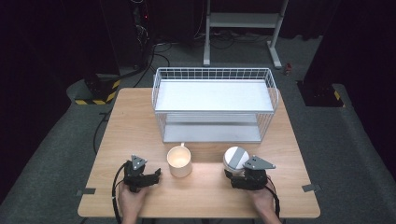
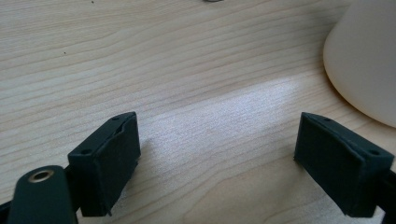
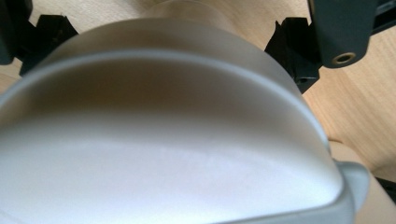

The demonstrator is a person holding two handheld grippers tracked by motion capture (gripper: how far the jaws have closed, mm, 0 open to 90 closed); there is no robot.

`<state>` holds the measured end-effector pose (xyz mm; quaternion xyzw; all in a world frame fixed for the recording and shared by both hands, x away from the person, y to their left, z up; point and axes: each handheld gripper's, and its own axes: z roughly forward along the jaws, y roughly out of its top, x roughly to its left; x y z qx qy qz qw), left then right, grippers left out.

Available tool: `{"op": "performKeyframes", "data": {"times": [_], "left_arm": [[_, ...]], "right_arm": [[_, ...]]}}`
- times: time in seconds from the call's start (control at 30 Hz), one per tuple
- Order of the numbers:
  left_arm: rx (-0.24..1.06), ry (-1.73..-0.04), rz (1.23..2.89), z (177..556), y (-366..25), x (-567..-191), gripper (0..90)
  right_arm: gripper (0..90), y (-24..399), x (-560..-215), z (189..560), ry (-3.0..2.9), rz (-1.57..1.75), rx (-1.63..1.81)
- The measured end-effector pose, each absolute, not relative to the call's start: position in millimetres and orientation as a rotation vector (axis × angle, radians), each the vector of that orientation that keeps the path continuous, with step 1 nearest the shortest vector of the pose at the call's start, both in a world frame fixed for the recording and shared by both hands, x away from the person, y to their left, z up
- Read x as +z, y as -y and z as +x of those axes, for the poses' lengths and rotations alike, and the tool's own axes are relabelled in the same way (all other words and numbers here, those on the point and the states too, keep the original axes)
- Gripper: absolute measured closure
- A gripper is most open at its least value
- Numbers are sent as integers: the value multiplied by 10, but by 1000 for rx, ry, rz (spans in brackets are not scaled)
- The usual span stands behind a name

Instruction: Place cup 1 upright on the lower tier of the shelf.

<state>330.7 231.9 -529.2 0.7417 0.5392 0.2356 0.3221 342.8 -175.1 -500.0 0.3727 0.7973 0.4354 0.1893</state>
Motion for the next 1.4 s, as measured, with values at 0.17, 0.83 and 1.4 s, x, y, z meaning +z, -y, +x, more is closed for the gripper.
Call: {"op": "performKeyframes", "data": {"times": [0.17,0.83,1.4], "left_arm": [[619,-1415,1949,3307,-2320,-5292,145],[620,-1417,1945,3307,-2318,-5293,146],[619,-1421,1938,3306,-2316,-5294,149]], "right_arm": [[188,1780,-4973,3474,-2226,1056,1218],[188,1834,-4810,3828,-2175,1117,1201],[189,1811,-4787,4156,-2149,1167,1141]]}}
